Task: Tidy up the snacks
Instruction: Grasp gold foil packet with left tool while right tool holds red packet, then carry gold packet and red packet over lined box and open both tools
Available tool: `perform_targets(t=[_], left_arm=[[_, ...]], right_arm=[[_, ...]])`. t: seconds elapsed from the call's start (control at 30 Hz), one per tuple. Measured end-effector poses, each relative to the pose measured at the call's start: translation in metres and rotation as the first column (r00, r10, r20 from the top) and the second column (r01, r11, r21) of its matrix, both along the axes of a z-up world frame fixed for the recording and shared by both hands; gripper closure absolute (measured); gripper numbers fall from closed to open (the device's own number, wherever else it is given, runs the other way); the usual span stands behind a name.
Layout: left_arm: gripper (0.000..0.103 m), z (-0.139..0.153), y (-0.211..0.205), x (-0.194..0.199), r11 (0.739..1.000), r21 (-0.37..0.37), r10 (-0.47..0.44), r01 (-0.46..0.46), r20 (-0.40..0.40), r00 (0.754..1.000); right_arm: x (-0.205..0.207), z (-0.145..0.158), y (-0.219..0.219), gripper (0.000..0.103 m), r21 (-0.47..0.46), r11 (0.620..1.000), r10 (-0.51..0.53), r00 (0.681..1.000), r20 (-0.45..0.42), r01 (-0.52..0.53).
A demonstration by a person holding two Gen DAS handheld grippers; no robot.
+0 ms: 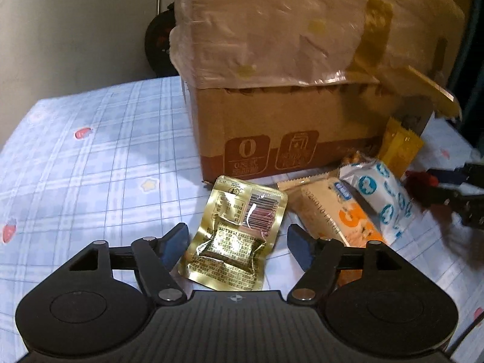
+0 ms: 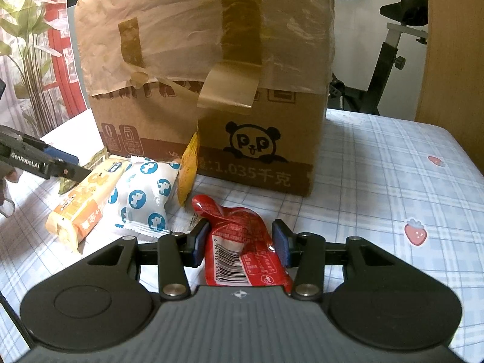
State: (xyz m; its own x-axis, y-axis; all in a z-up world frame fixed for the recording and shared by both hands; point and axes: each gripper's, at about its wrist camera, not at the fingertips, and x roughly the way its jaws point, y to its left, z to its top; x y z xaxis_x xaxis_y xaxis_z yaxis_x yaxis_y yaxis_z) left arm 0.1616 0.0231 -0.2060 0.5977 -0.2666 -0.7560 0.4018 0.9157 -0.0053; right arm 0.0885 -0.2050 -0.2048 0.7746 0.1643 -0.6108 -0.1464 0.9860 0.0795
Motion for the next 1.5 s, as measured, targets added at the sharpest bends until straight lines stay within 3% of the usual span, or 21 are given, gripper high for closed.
perform_targets(t=[0.3, 0.37, 0.4, 0.53, 1.07, 1.5], left_arm=[[0.028, -0.003, 0.003, -0.002, 0.999, 0.006, 0.038, -0.038, 0.039, 0.999], [0.033, -0.003, 0.003, -0.003, 0.999, 0.011, 0.037, -0.038, 0.044, 0.998], [0.043, -0.002, 0.004, -0.004, 0.999, 0.008, 0.034, -0.035, 0.049, 0.998], [0.047, 0.001, 0.006, -0.010, 0.999, -0.029, 0.033, -0.032, 0.034, 0.999], [0.049, 0.011, 0.022, -0.056, 0.984, -0.125, 0.136, -0.130, 0.041, 0.990], [0.049, 0.048, 0.018, -0.079, 0.972, -0.196, 0.156, -0.127, 0.140, 0.978]], right_arm=[[0.000, 0.000, 0.000, 0.056, -0.001, 1.000, 0.000, 1.000, 0.000, 0.000], [0.001, 0.000, 0.000, 0.056, -0.001, 1.000, 0.000, 1.000, 0.000, 0.000], [0.001, 0.000, 0.000, 0.056, 0.000, 1.000, -0.001, 1.000, 0.000, 0.001], [0.000, 0.000, 0.000, 0.056, -0.001, 1.000, 0.000, 1.000, 0.000, 0.000], [-0.005, 0.004, 0.002, 0.056, -0.015, 1.000, -0.010, 0.999, 0.030, 0.010], [-0.033, 0.037, -0.001, 0.057, 0.018, 0.999, -0.032, 0.994, 0.107, 0.030]])
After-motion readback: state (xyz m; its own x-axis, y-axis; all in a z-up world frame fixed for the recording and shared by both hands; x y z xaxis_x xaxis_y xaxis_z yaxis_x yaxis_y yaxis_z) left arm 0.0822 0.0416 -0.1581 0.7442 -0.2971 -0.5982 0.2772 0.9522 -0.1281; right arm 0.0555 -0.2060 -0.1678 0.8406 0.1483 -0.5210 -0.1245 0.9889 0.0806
